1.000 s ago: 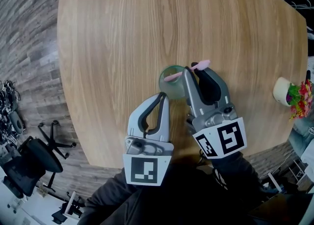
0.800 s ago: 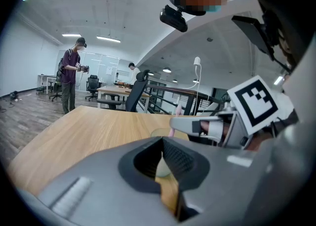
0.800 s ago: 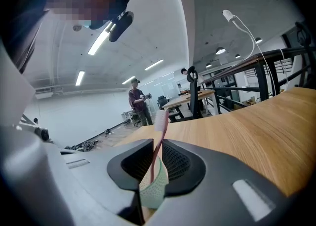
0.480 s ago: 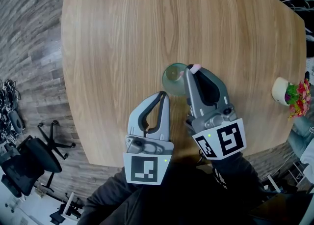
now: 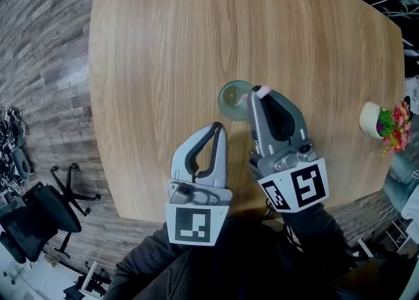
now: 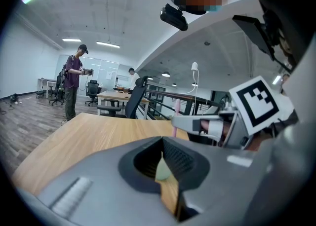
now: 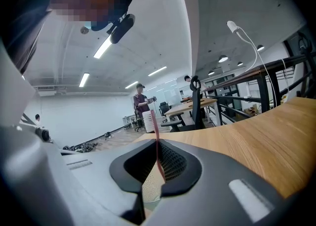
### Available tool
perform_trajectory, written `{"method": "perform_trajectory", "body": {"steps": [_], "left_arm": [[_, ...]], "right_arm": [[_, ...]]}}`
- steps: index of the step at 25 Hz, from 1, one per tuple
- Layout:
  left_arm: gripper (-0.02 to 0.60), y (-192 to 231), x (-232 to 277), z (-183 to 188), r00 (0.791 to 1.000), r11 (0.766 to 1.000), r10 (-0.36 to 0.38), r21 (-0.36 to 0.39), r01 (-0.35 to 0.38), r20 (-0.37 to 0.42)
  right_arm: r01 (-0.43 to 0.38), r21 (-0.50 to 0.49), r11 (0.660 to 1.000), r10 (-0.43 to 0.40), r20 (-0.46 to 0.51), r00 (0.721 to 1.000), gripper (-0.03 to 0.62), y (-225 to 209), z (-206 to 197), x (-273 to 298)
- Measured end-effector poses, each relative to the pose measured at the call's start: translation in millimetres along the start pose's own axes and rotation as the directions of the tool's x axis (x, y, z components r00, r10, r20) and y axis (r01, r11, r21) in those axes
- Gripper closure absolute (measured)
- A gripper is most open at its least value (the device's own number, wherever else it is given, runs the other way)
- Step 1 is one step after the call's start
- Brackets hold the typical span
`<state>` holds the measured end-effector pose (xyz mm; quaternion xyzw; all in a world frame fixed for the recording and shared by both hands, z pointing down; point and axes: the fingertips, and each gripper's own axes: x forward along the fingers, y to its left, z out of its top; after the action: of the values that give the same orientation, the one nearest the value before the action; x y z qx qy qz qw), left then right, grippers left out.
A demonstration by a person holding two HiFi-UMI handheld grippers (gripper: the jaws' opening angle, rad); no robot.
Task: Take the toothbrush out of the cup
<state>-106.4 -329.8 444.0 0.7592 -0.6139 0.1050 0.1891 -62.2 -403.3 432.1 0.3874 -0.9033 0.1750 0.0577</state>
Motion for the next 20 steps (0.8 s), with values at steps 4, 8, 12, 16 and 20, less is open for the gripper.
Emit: {"method": "perform_trajectory", "body": {"steps": [4, 8, 12, 16, 20], "left_arm": [[0.574, -1, -5, 7, 1.000, 1.000, -0.001, 0.008, 0.001, 0.019], [0.574, -8, -11, 10, 1.000, 1.000, -0.004, 0.019, 0.003, 0.023], [0.574, -13, -18, 19, 0.999, 1.000, -0.001, 0.026, 0.000, 0.055], [0.574, -22, -31, 27, 0.998, 0.999, -0.002, 0.032, 0.000, 0.069], [0.574, -30, -45, 37, 0.994, 0.999, -0.006, 0.054, 0.000, 0.105]], "right_arm": [[-0.001, -0.012, 1.000, 0.002, 0.029, 1.000, 0.582, 4, 11, -5], [-0.005, -0.022, 1.000, 0.006, 0.063, 0.998, 0.582, 9, 23, -16], [-0.011, -0.048, 0.999, 0.016, 0.104, 0.994, 0.582, 16, 38, -24], [-0.013, -0.060, 0.998, 0.021, 0.132, 0.991, 0.582, 25, 51, -41], [-0.018, -0.071, 0.997, 0.030, 0.172, 0.985, 0.582, 35, 65, -58]]}}
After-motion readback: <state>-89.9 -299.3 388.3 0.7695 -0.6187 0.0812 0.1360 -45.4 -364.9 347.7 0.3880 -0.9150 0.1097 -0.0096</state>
